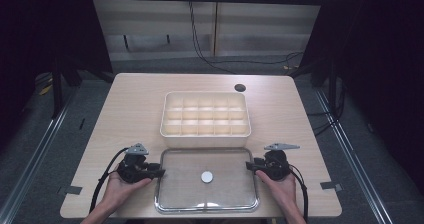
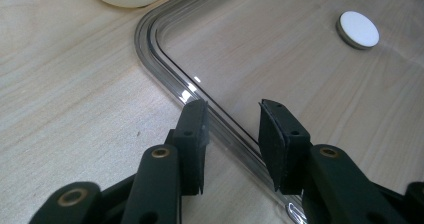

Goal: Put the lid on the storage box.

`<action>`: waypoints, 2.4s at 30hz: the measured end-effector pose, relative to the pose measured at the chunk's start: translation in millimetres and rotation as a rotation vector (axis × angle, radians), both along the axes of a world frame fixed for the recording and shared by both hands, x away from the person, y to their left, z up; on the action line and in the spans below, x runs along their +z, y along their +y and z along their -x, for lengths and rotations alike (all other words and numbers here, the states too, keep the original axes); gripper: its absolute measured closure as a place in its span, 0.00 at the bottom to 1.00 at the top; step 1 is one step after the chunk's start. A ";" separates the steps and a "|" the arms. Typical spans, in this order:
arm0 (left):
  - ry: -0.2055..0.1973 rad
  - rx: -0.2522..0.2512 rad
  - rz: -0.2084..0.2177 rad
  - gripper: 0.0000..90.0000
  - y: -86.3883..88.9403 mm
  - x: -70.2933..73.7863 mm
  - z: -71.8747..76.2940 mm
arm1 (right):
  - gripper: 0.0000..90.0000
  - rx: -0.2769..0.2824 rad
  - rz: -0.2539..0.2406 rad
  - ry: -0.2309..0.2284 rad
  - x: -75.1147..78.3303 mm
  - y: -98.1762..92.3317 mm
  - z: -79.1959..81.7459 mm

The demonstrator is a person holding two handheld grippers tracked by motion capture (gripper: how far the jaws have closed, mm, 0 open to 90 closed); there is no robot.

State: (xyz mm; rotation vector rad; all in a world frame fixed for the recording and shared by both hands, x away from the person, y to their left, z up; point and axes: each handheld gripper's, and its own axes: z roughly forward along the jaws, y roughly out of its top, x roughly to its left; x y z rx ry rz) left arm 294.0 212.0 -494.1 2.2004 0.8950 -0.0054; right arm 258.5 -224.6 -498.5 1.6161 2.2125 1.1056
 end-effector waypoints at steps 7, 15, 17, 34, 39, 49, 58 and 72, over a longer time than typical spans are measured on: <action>-0.009 0.009 -0.003 0.71 -0.9 -0.2 1.6 | 0.63 -0.047 -0.079 0.025 -1.9 -4.2 -0.8; -0.001 0.010 0.001 0.72 -0.2 0.2 0.6 | 0.60 -0.088 -0.179 0.046 -1.9 -9.0 -1.2; -0.002 0.011 0.000 0.72 -0.2 0.3 1.1 | 0.61 -0.095 -0.200 0.045 -1.2 -10.3 -0.6; 0.007 0.035 0.025 0.73 1.9 -1.6 1.6 | 0.70 -0.125 -0.411 0.011 3.3 -25.2 6.0; 0.003 0.031 0.018 0.73 0.8 -1.3 2.6 | 0.72 -0.068 -0.415 0.021 3.8 -16.6 6.6; 0.005 0.023 0.024 0.73 2.1 -1.8 0.8 | 0.72 -0.007 -0.432 0.036 3.6 -16.5 2.0; -0.017 0.009 0.020 0.67 0.2 -1.9 1.9 | 0.81 -0.014 -0.516 0.039 6.2 -21.8 4.3; 0.051 0.034 0.110 0.45 4.3 -4.6 -1.7 | 0.84 0.009 -0.531 0.003 10.2 -24.2 8.7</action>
